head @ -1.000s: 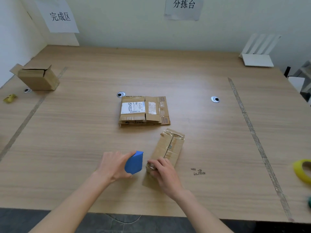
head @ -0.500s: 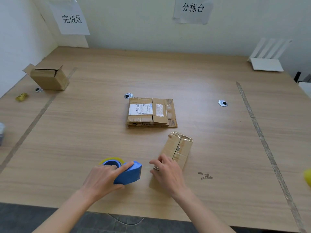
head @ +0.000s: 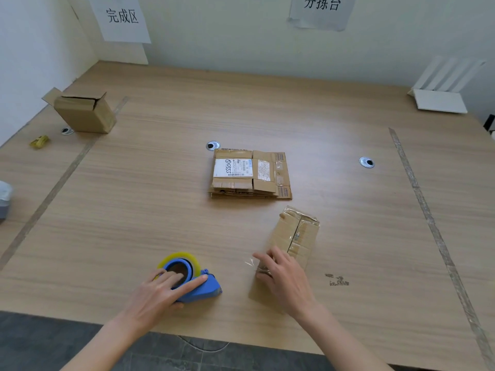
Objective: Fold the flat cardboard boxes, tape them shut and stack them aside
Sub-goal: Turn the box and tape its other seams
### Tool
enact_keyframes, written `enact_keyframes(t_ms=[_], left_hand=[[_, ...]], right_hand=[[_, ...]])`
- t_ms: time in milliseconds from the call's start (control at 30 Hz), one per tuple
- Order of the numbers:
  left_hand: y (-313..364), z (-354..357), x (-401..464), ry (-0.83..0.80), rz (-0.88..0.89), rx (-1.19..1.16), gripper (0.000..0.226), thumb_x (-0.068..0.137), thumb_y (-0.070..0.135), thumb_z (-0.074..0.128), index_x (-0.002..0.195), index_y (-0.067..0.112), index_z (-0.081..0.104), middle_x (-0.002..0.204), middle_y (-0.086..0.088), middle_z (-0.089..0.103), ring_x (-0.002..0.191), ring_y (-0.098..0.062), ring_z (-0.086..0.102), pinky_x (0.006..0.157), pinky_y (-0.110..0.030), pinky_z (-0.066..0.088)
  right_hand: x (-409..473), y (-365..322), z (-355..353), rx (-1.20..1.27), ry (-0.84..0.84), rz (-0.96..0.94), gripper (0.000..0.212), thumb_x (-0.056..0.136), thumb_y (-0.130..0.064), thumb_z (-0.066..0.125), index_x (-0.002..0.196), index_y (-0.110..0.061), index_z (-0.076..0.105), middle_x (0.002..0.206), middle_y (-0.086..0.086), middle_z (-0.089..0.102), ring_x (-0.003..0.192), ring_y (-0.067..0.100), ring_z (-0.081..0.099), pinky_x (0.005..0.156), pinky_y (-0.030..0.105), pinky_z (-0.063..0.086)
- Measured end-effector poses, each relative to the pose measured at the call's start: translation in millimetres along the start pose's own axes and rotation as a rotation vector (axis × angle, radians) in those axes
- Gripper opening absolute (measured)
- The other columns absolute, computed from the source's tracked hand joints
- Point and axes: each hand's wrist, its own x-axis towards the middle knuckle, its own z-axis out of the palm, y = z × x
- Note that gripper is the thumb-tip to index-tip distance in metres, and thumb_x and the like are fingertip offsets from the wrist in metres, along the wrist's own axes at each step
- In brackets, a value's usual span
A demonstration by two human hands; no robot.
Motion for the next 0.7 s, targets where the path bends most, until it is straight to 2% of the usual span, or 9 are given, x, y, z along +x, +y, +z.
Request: enact_keyframes(t_ms=[100, 167, 233, 333, 433, 500, 600, 700], left_hand=[[-1, -3, -4, 0.002, -0.005, 0.001, 0.100, 0.049, 0.049, 0.098, 0.139, 0.033, 0.058, 0.092, 0.005, 0.070, 0.083, -0.015, 0.071, 0.081, -0.028, 0.056], [1, -4, -6, 0.079, -0.012, -0.042, 0.074, 0.073, 0.064, 0.077, 0.138, 0.031, 0.061, 0.103, 0.005, 0.071, 0.093, -0.015, 0.071, 0.091, -0.030, 0.048], [4, -8, -1, 0.172, -0.049, -0.124, 0.059, 0.092, 0.062, 0.055, 0.139, 0.028, 0.060, 0.112, 0.006, 0.069, 0.100, -0.015, 0.069, 0.094, -0.029, 0.043], [16, -18, 24, 0.315, -0.118, -0.177, 0.047, 0.098, 0.047, 0.052, 0.135, 0.021, 0.063, 0.115, 0.008, 0.069, 0.100, -0.015, 0.068, 0.089, -0.029, 0.048], [47, -26, 58, 0.376, -0.092, -0.227, 0.041, 0.096, 0.037, 0.056, 0.127, 0.016, 0.069, 0.114, 0.005, 0.071, 0.100, -0.014, 0.067, 0.087, -0.030, 0.050], [76, -25, 78, 0.347, -0.105, -0.343, 0.039, 0.096, 0.036, 0.057, 0.125, 0.014, 0.070, 0.116, 0.003, 0.071, 0.103, -0.014, 0.067, 0.088, -0.030, 0.054], [119, -13, 95, 0.232, -0.230, -0.541, 0.043, 0.099, 0.036, 0.059, 0.139, 0.019, 0.059, 0.133, 0.008, 0.063, 0.118, -0.007, 0.060, 0.098, -0.025, 0.050], [141, 6, 104, 0.169, -0.259, -0.608, 0.047, 0.103, 0.035, 0.053, 0.149, 0.023, 0.048, 0.143, 0.010, 0.055, 0.126, -0.003, 0.053, 0.104, -0.018, 0.044]], right_hand=[[-3, 4, 1, -0.004, 0.004, -0.028, 0.051, 0.073, -0.026, 0.090, 0.119, -0.026, 0.068, 0.097, -0.006, 0.060, 0.080, 0.017, 0.060, 0.063, 0.027, 0.050], [-5, 8, 1, -0.004, -0.001, -0.045, 0.051, 0.076, -0.027, 0.088, 0.122, -0.027, 0.066, 0.098, -0.007, 0.059, 0.082, 0.017, 0.060, 0.065, 0.027, 0.051], [-8, 12, 1, 0.006, -0.008, -0.062, 0.050, 0.079, -0.027, 0.086, 0.124, -0.027, 0.064, 0.099, -0.008, 0.058, 0.084, 0.016, 0.060, 0.067, 0.027, 0.052], [-11, 15, -2, 0.040, -0.018, -0.061, 0.051, 0.080, -0.026, 0.085, 0.125, -0.027, 0.063, 0.100, -0.009, 0.058, 0.087, 0.016, 0.060, 0.070, 0.027, 0.053], [-15, 18, -6, 0.072, -0.018, -0.045, 0.052, 0.078, -0.025, 0.087, 0.125, -0.026, 0.065, 0.099, -0.008, 0.059, 0.085, 0.016, 0.060, 0.070, 0.026, 0.053], [-17, 20, -7, 0.103, -0.010, -0.028, 0.053, 0.077, -0.024, 0.088, 0.125, -0.024, 0.067, 0.097, -0.007, 0.059, 0.084, 0.016, 0.059, 0.070, 0.026, 0.051], [-23, 25, -10, 0.190, -0.001, 0.011, 0.050, 0.082, -0.024, 0.084, 0.128, -0.024, 0.066, 0.097, -0.006, 0.059, 0.087, 0.017, 0.057, 0.074, 0.025, 0.047], [-32, 33, -14, 0.240, 0.002, 0.010, 0.045, 0.087, -0.028, 0.079, 0.130, -0.025, 0.065, 0.100, -0.008, 0.059, 0.090, 0.015, 0.055, 0.076, 0.024, 0.047]])
